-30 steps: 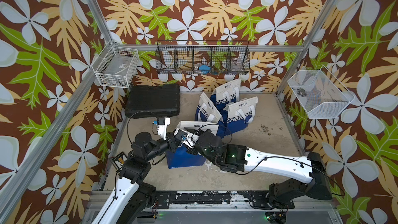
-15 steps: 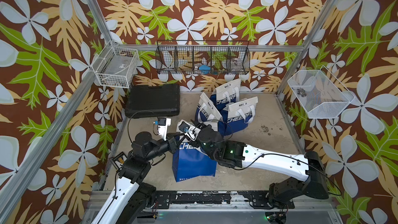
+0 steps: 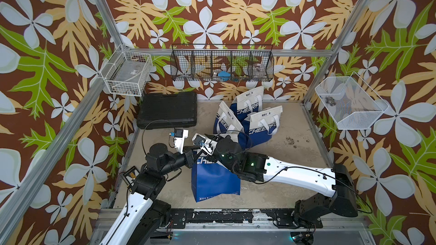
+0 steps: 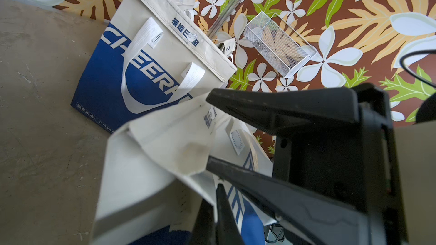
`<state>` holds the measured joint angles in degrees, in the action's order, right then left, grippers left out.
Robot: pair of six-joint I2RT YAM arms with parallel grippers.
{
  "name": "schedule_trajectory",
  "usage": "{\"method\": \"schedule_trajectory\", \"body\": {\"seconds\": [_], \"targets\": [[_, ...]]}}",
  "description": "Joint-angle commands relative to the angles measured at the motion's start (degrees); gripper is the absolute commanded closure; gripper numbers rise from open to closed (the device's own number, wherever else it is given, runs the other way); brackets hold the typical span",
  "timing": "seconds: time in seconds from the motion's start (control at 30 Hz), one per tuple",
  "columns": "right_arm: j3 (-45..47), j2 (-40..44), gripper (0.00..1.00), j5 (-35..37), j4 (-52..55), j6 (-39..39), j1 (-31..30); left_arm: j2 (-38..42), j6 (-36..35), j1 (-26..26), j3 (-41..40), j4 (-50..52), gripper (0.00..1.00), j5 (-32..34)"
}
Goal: Open the takeout bag
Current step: Open the takeout bag at the center of the board.
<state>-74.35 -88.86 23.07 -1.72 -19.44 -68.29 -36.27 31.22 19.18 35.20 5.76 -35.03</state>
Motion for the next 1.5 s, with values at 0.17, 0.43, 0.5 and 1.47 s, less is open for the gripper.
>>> {"method": "schedule_trajectory", "body": {"seconds": [0.17, 0.43, 0.5, 1.47], "targets": [[-2.42, -1.79, 0.94, -5.68, 4.37, 3.18, 1.47, 0.71, -2.46, 0.08, 0.99, -1.83, 1.0, -1.84], [-0.41, 1.7, 1.0, 15.6, -2.35, -0.31, 3.99, 0.09, -4.71, 0.07, 1.63, 1.55, 1.0, 3.22], [-1.08, 3.22, 1.0, 17.85, -3.39, -2.35, 5.1, -0.62, -6.33, 0.07, 1.8, 3.57, 1.0, 5.47], [-29.4, -8.38, 1.0, -1.19, 39.27, 27.43, 6.86, 13.88, 22.03, 3.06, -0.71, 2.05, 0.33, 14.41]]}}
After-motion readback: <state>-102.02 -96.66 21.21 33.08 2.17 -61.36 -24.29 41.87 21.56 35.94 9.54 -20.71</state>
